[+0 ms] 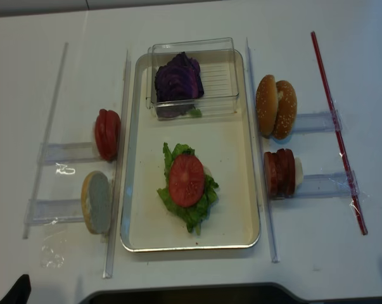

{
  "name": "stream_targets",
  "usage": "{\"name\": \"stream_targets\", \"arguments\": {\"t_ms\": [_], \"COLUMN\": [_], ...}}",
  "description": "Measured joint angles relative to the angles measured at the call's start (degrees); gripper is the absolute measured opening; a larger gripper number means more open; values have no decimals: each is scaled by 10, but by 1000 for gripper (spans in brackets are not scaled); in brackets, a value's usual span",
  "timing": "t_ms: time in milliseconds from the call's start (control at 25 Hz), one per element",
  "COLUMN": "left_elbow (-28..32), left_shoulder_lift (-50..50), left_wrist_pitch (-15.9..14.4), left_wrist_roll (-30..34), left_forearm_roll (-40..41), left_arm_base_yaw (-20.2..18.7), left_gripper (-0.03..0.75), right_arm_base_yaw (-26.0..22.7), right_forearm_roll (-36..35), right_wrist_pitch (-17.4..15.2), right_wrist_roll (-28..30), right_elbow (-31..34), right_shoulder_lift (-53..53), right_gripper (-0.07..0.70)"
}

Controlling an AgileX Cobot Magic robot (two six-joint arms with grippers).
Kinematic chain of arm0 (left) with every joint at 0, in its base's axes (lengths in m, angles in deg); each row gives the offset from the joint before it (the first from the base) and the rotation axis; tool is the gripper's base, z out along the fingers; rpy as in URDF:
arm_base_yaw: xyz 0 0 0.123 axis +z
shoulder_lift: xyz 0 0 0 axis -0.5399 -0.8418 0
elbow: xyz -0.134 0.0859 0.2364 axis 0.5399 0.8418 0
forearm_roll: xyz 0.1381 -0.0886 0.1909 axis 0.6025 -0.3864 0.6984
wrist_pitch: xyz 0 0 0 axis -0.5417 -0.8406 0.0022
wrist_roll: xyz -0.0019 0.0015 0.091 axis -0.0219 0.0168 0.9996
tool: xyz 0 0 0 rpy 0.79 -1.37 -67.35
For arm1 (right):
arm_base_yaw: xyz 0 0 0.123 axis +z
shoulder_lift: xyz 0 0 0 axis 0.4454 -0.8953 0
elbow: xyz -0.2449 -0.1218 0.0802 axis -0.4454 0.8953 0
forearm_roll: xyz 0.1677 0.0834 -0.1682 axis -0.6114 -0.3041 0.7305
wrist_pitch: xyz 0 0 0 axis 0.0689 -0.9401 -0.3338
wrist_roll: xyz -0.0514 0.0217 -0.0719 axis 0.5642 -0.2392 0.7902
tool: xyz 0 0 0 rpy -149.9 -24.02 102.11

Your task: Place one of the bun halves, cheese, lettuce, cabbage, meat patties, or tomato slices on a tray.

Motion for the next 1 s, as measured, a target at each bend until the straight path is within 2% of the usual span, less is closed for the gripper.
{"name": "stream_targets", "arguments": {"t_ms": [1000], "left_elbow": [0], "left_shoulder_lift": [0], "left_wrist_pitch": [0], "left_wrist_roll": [0], "left_forearm_roll": [1], "left_arm_base_yaw": [0], "left_gripper": [663], "right_arm_base_yaw": [0], "right_forearm_roll": [0], "right_wrist_pitch": [0], "right_wrist_roll": [-4], "right_elbow": [0], "right_shoulder_lift": [0], "right_gripper": [562]}}
